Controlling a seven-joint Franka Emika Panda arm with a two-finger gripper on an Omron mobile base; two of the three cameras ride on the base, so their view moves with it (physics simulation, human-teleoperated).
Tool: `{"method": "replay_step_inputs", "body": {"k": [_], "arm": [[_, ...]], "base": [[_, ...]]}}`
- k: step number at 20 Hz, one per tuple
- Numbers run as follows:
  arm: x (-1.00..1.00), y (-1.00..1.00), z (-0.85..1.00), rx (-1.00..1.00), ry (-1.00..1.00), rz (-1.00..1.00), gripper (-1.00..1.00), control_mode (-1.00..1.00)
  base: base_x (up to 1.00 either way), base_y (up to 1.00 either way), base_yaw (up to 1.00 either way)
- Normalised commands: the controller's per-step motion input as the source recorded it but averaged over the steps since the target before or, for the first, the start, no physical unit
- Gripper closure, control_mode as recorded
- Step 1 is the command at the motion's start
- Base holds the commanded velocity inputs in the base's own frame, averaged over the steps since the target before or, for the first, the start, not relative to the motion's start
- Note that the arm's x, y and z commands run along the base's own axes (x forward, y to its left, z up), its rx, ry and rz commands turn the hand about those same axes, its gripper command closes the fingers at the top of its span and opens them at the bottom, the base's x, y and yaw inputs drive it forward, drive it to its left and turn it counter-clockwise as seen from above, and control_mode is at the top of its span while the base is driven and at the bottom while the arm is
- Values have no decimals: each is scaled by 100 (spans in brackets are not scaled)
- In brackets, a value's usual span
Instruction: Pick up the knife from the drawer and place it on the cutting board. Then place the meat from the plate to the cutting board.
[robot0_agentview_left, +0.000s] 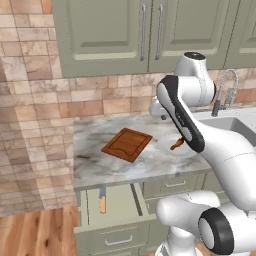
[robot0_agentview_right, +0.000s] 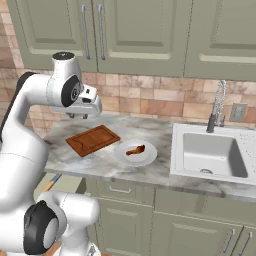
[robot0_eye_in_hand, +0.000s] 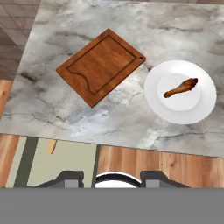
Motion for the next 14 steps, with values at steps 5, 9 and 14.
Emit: {"method": "replay_step_inputs", "body": {"k": [5,9,14], "arm": [[0,0,0,0,0,0,-100,100],[0,0,0,0,0,0,-100,100],[0,0,0,0,0,0,-100,100]], "base": [[0,0,0],[0,0,0],[-9,-5,3]]}}
